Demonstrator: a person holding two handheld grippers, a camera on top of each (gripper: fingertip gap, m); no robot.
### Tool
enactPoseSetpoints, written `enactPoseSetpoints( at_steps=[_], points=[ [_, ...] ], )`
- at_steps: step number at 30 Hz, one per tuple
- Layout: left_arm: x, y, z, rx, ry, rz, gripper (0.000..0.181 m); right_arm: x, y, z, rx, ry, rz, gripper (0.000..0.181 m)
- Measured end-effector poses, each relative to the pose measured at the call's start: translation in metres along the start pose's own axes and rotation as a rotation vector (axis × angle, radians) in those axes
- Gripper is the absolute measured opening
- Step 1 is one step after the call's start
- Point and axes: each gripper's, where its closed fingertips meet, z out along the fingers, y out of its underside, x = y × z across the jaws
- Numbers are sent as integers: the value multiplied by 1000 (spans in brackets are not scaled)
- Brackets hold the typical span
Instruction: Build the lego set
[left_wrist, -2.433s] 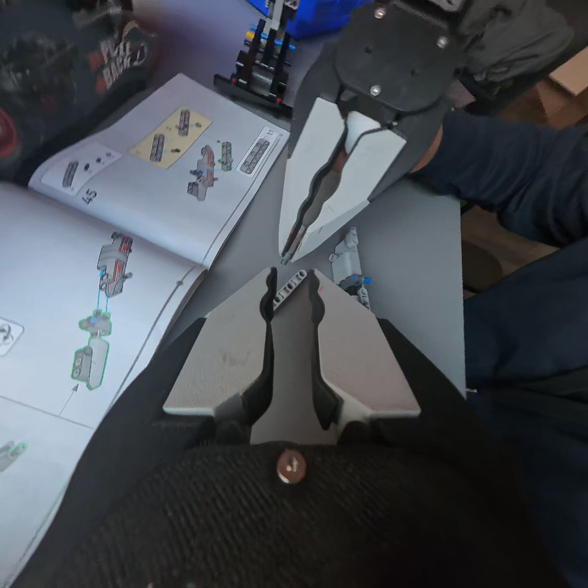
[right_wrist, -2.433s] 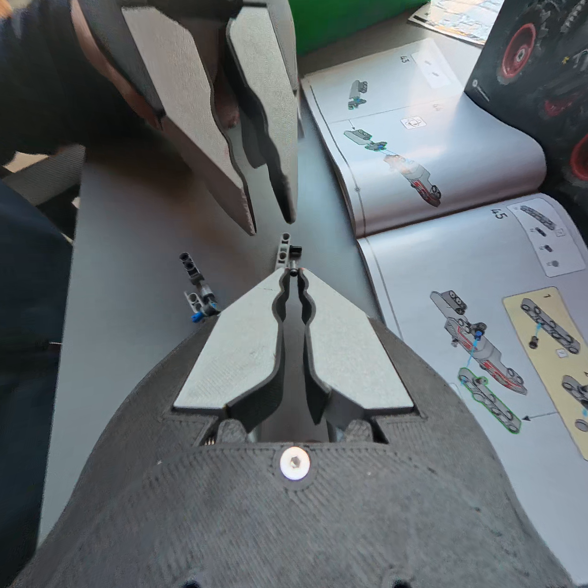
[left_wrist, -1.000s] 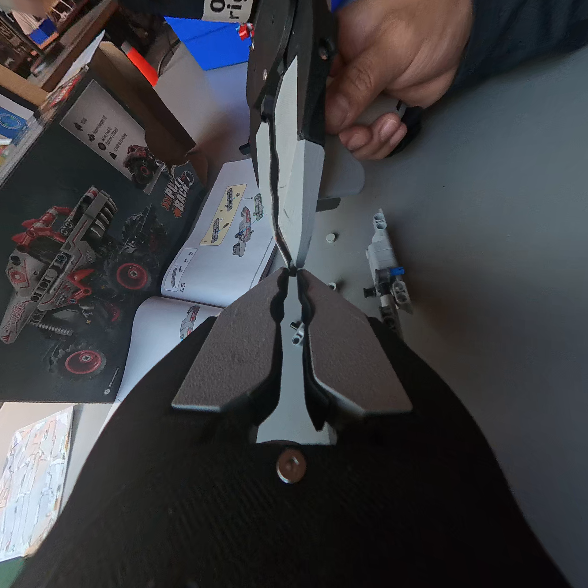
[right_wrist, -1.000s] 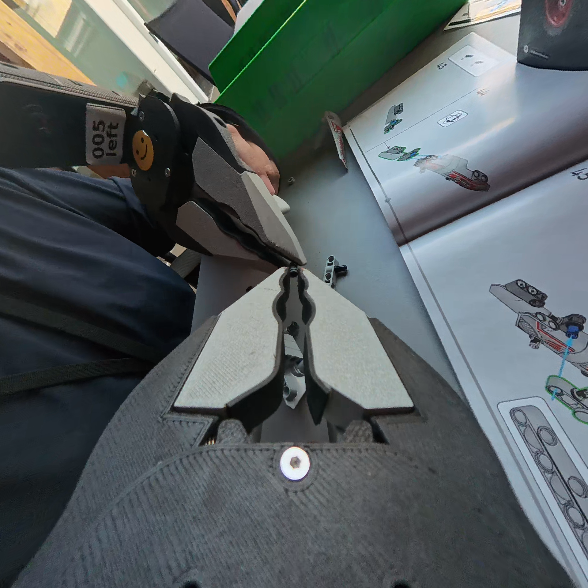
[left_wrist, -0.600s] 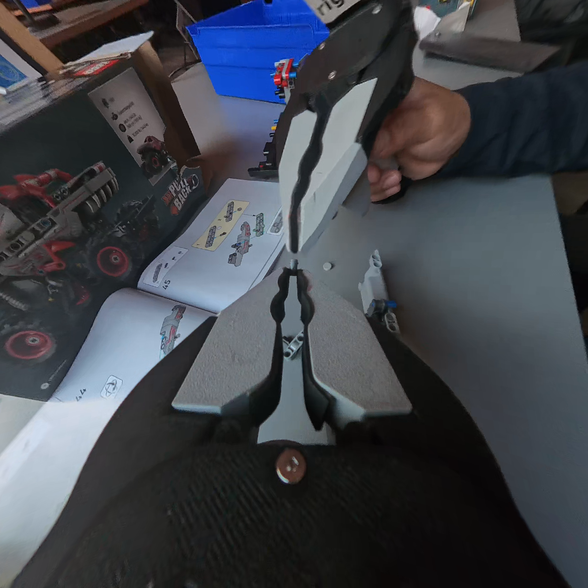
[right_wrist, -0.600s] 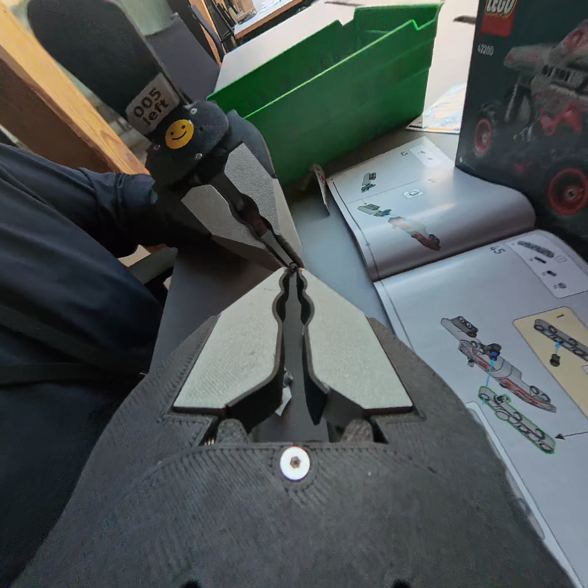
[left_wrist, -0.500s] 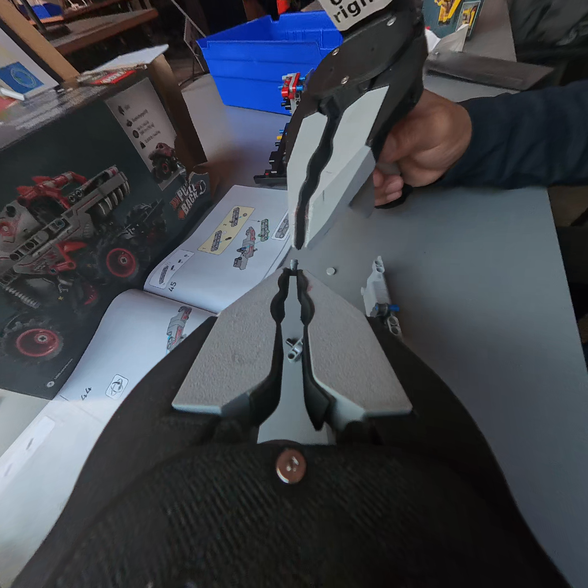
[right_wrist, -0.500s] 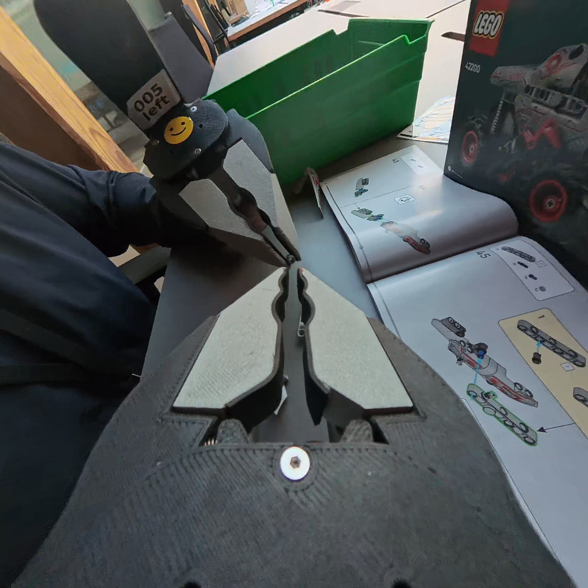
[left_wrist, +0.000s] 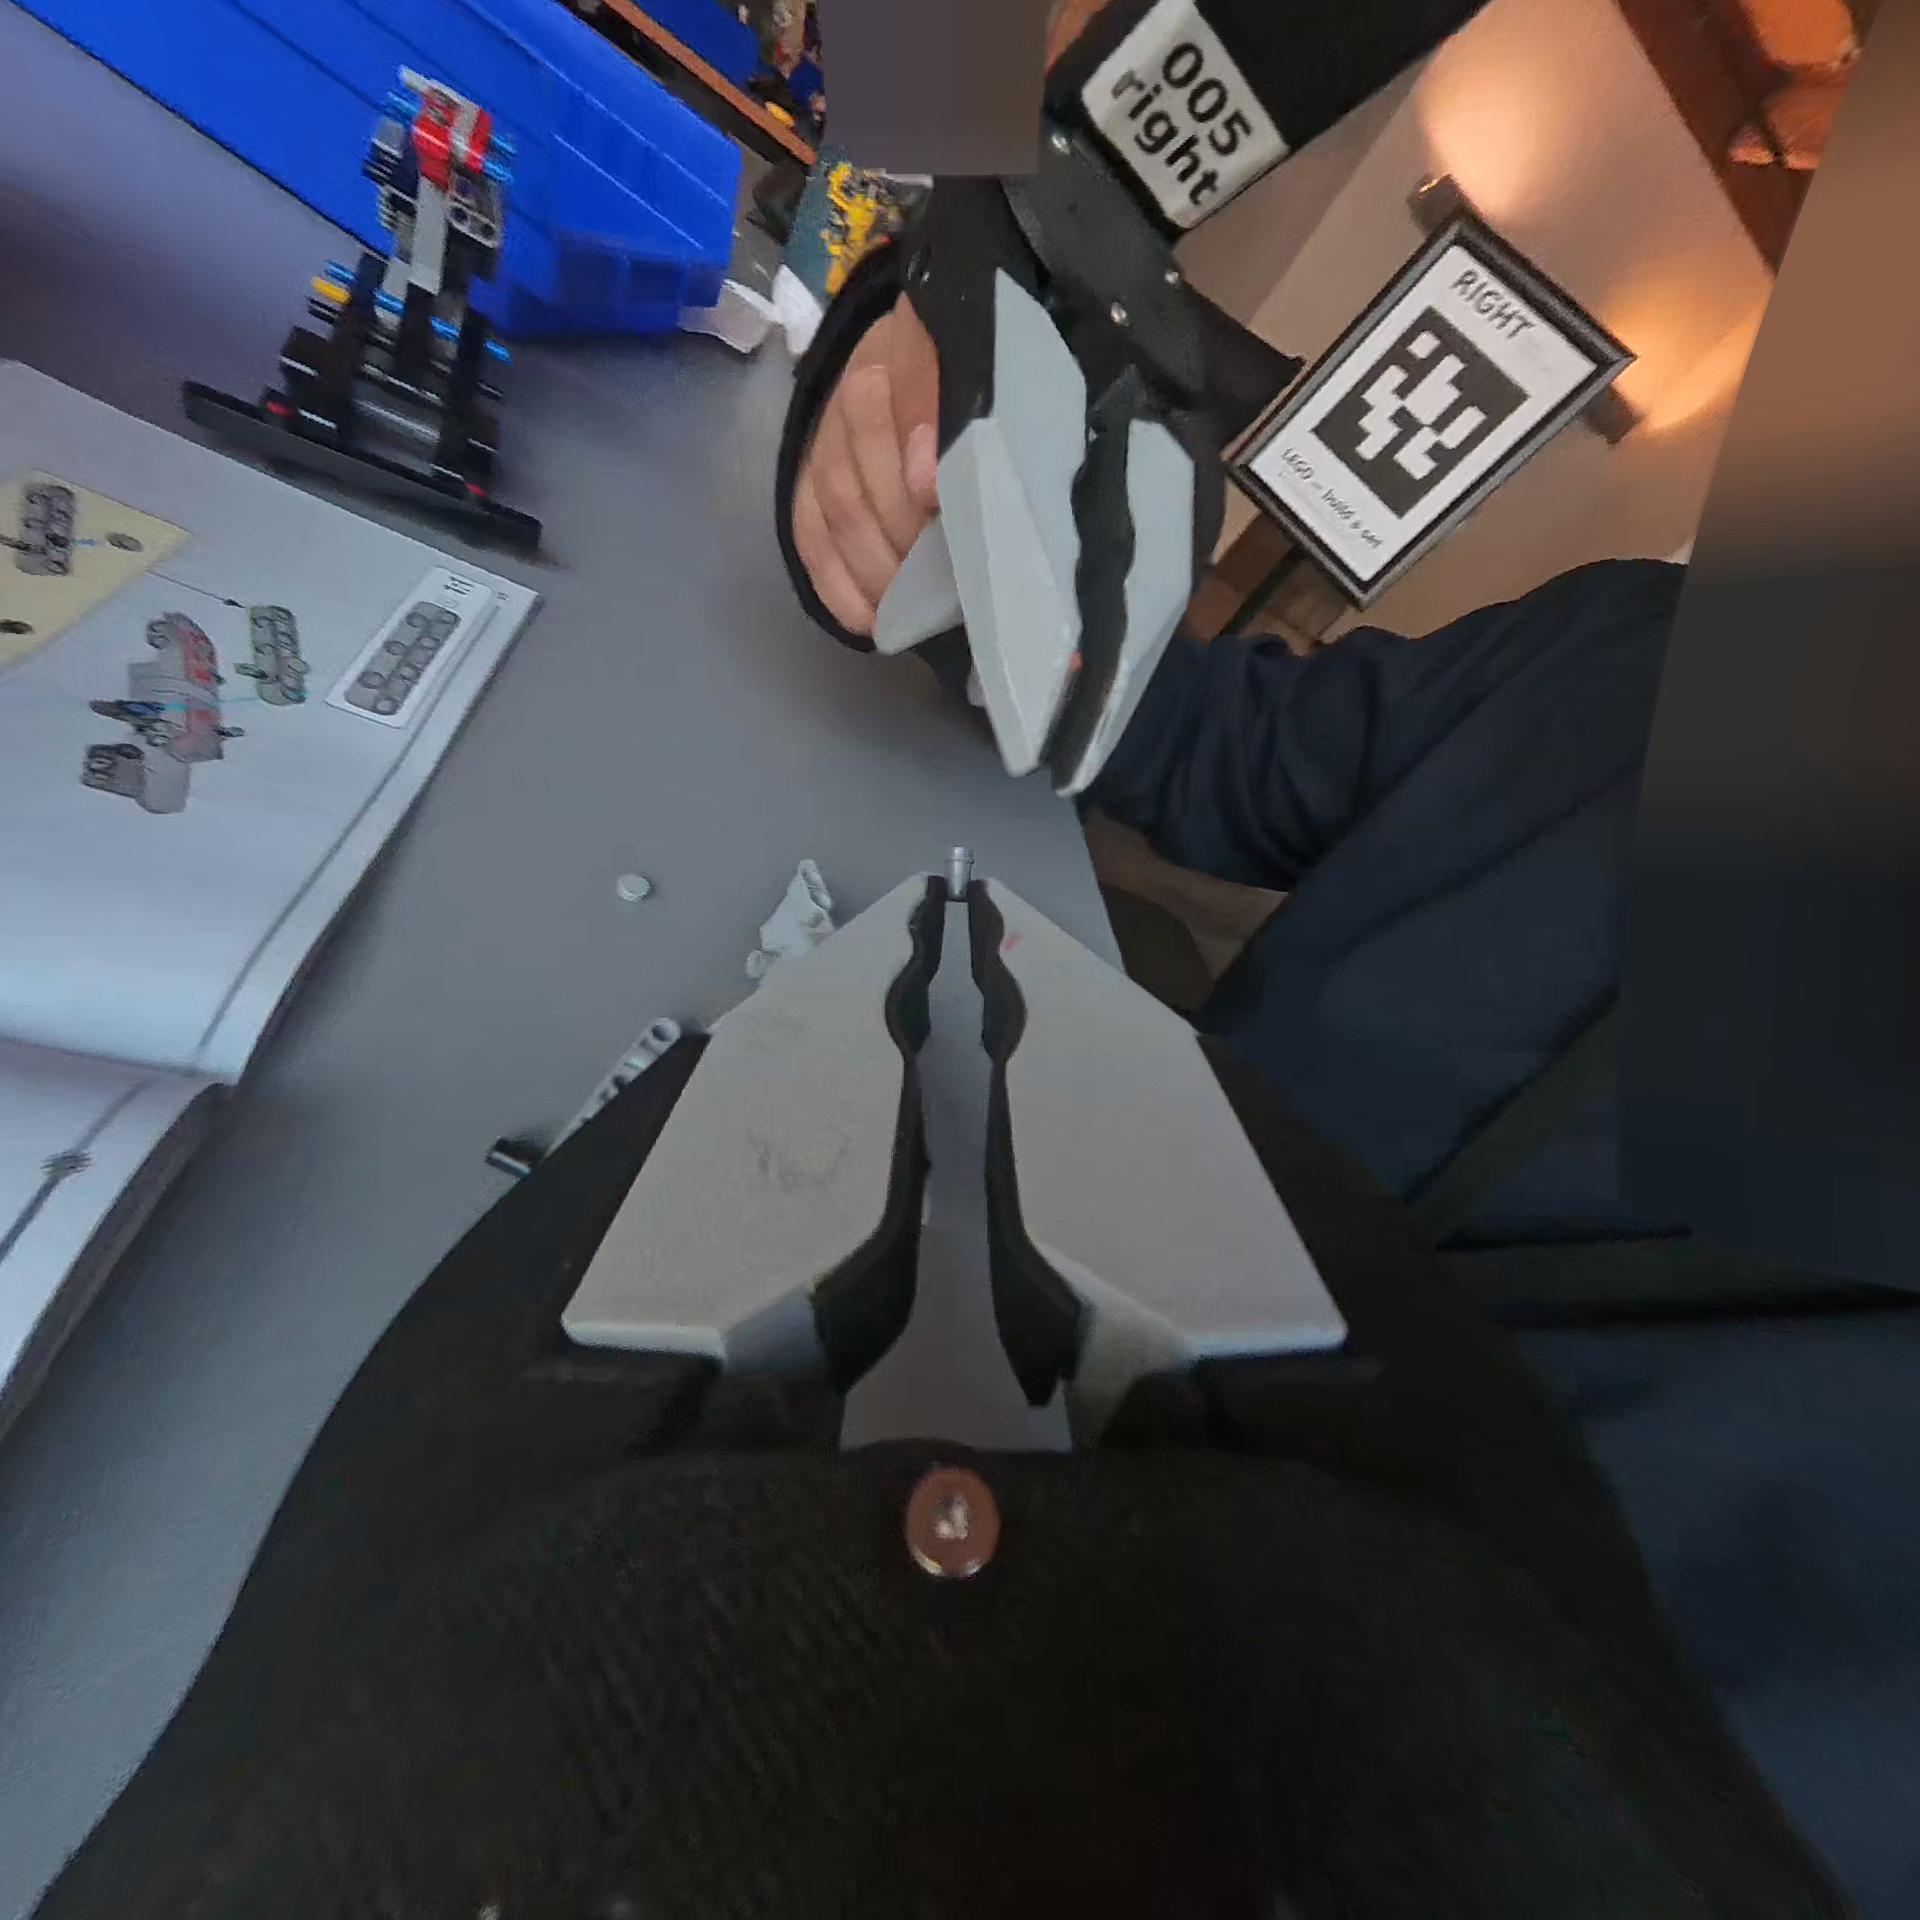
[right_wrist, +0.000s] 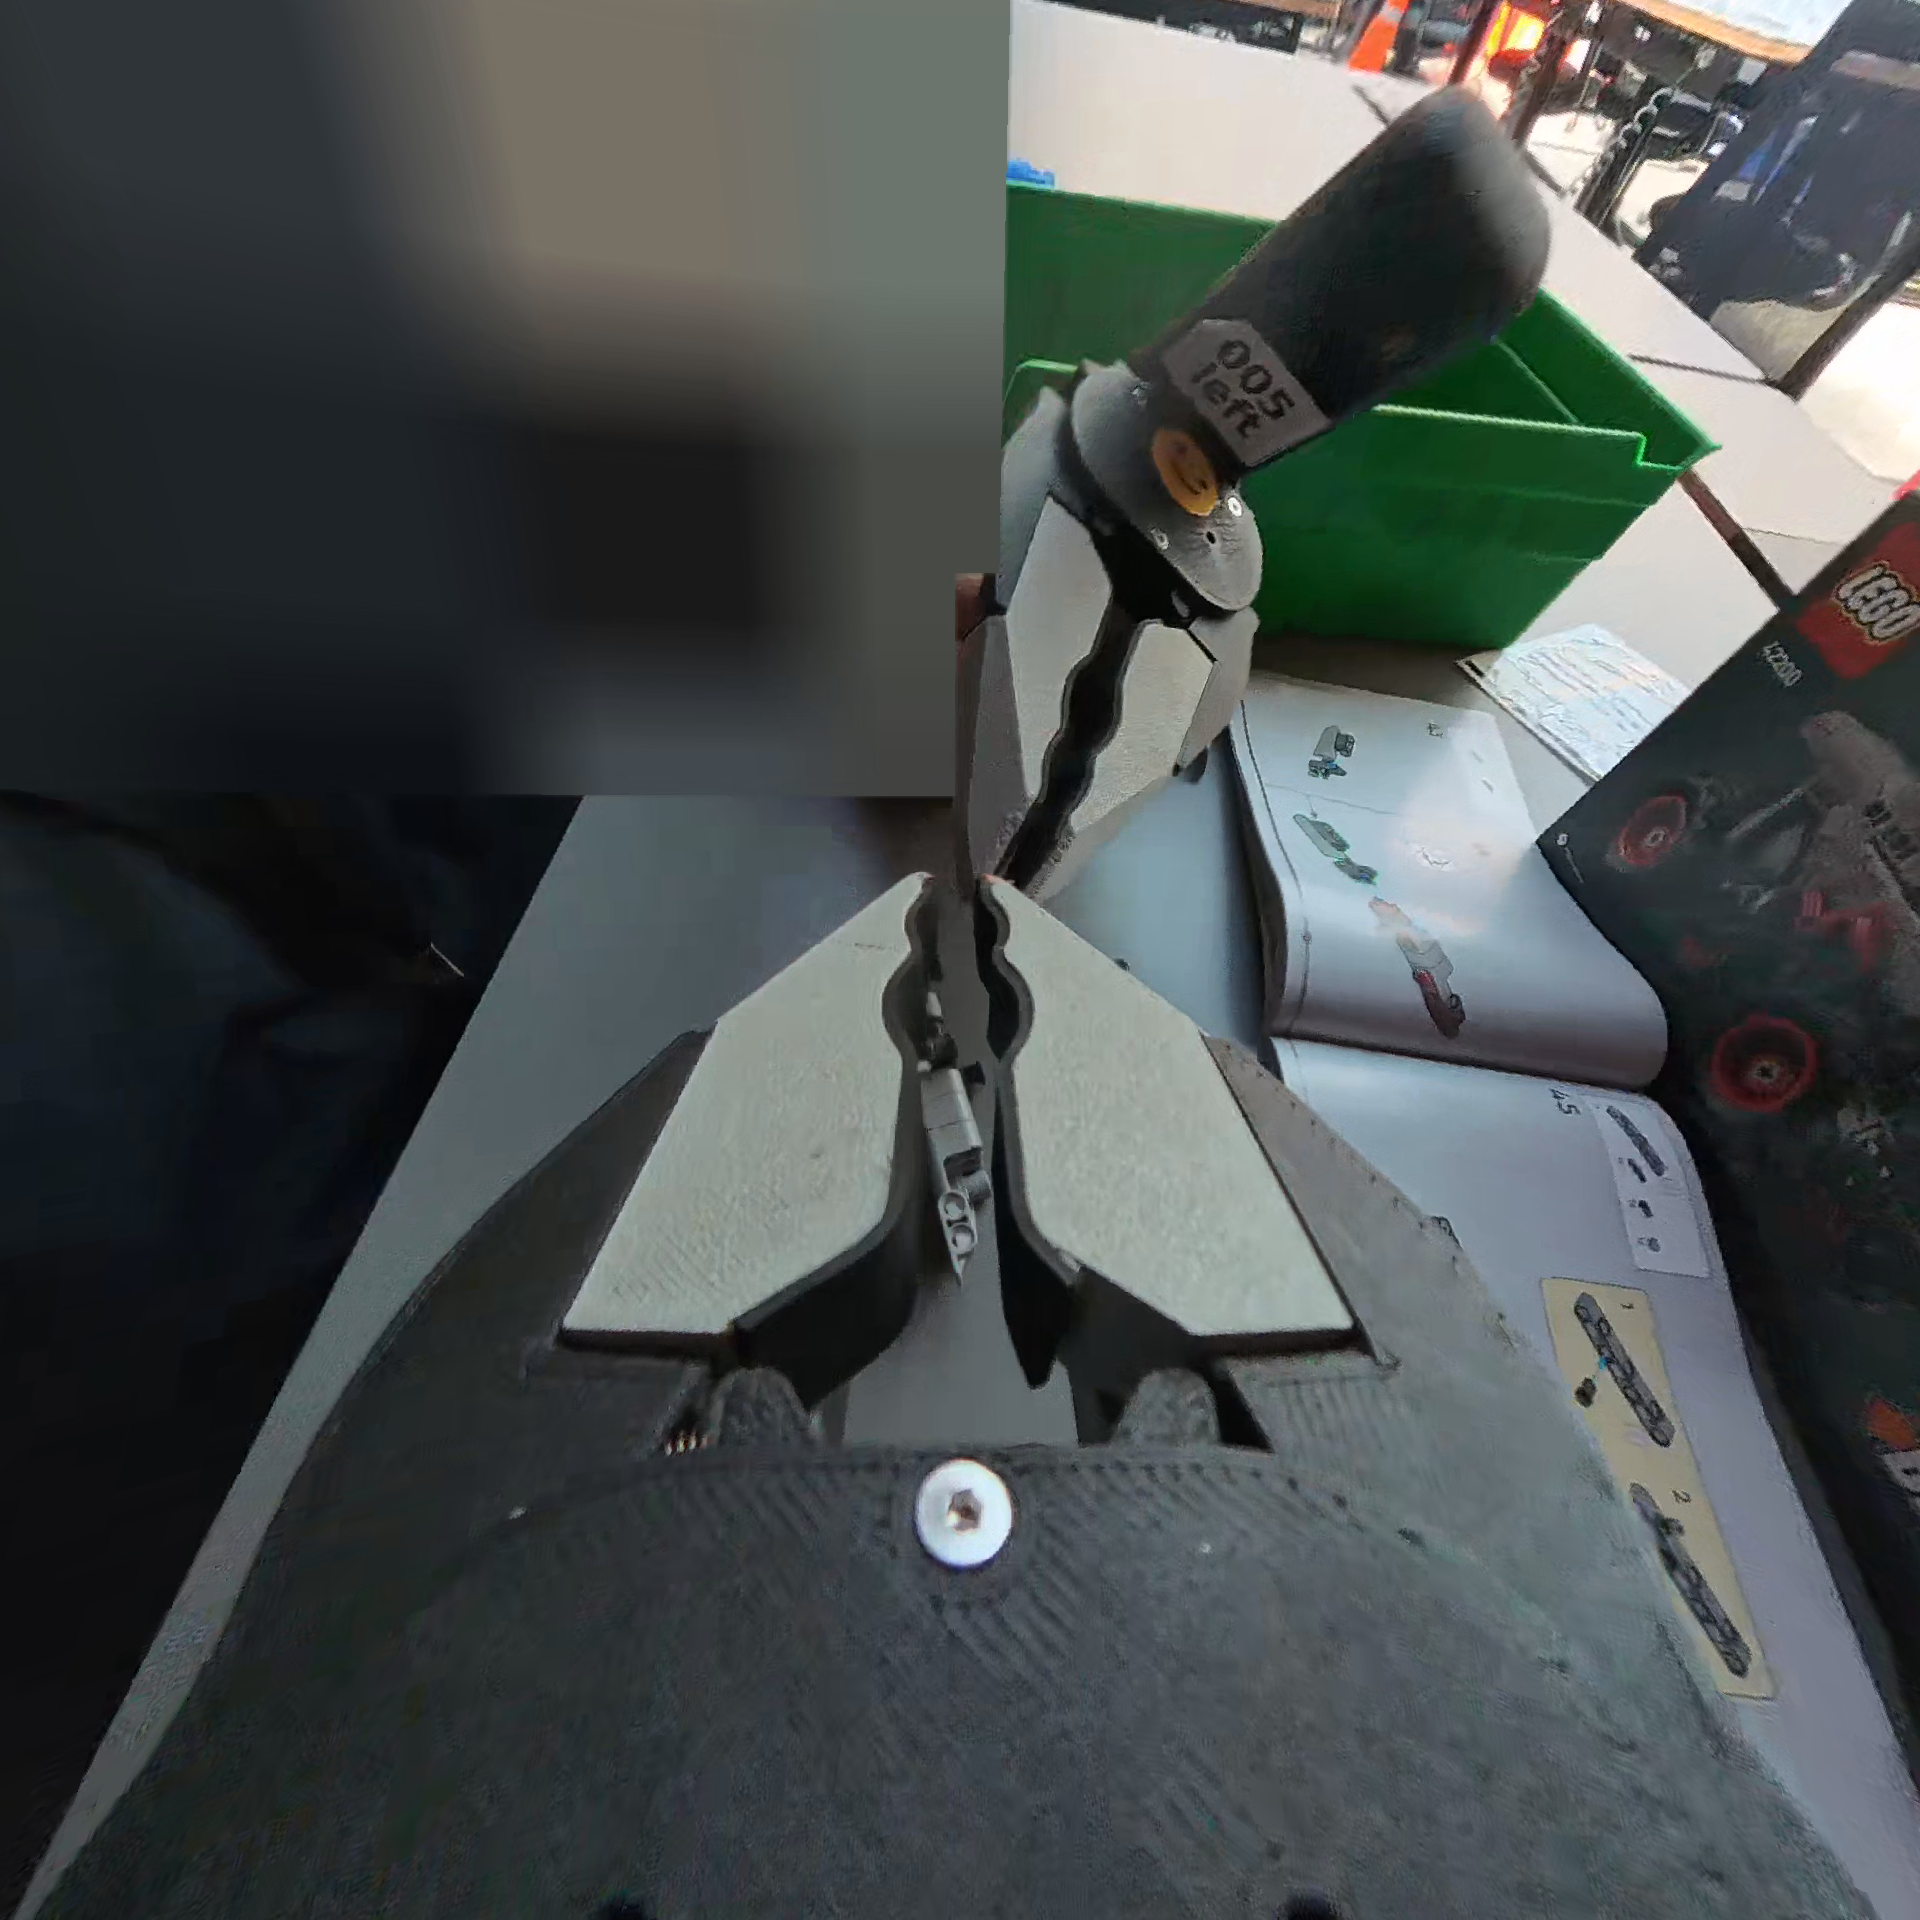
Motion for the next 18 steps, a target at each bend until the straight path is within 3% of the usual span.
enactPoseSetpoints(
  at_steps=[5, 18],
  points=[
    [12, 9, 3, -52, 88, -13, 1, -3, 16, 12, -109, 52, -93, 10],
    [20, 20, 7, -107, 146, -35, 1, -19, 13, 20, -116, 46, -213, 1]
  ],
)
